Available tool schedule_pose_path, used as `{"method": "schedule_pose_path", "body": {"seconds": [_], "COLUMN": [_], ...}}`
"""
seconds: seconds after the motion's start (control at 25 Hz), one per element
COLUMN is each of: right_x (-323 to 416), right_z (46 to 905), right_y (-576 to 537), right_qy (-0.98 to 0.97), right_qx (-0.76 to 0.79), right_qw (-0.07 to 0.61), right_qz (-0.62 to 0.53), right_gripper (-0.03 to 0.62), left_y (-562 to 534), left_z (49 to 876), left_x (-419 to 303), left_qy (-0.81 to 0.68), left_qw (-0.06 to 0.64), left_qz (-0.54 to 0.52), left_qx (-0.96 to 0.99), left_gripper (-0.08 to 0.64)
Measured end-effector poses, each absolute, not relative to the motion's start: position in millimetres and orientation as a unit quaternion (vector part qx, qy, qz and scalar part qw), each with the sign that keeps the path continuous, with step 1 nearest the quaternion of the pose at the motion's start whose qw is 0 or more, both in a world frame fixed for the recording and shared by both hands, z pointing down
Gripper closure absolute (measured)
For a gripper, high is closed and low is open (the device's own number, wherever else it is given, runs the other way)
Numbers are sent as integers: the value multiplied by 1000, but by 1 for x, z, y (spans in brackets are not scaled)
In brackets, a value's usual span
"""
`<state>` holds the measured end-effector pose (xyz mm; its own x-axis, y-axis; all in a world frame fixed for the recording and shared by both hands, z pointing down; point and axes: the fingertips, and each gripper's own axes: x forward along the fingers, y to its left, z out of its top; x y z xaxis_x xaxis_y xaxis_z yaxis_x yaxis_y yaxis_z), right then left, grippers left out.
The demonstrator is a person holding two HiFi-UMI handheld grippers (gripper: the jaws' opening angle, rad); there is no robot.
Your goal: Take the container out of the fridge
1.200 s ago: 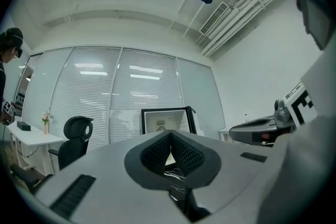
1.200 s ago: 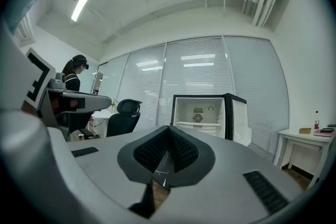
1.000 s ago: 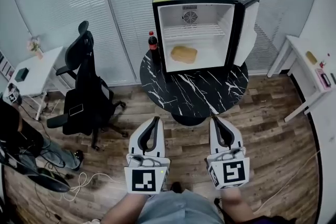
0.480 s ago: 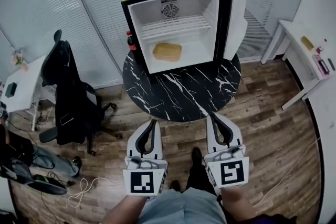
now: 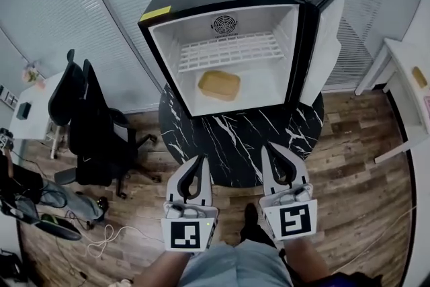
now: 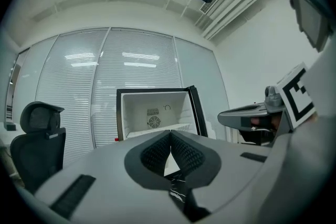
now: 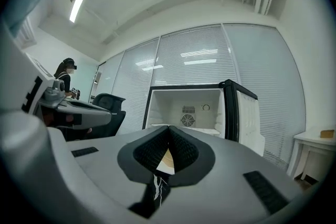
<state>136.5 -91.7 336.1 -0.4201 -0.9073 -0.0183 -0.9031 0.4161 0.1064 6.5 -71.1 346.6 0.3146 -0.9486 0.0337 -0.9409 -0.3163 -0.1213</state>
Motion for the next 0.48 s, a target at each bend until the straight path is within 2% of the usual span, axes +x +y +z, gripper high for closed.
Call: {"method": "schedule_pose_path", "body": {"seconds": [0.48], "right_x": [127], "right_z": [320], "right_y": [-182], "right_qy": [-883], "right_qx": [465], "right_qw": [22], "right_qz": [-58], "right_gripper": [579], "left_y": [-142], "left_z": [311], "left_x": [7], "left_qy": [638], "left_qw": [64], "left_qz": [-29], "left_qx": [-767], "left_gripper": [546]}}
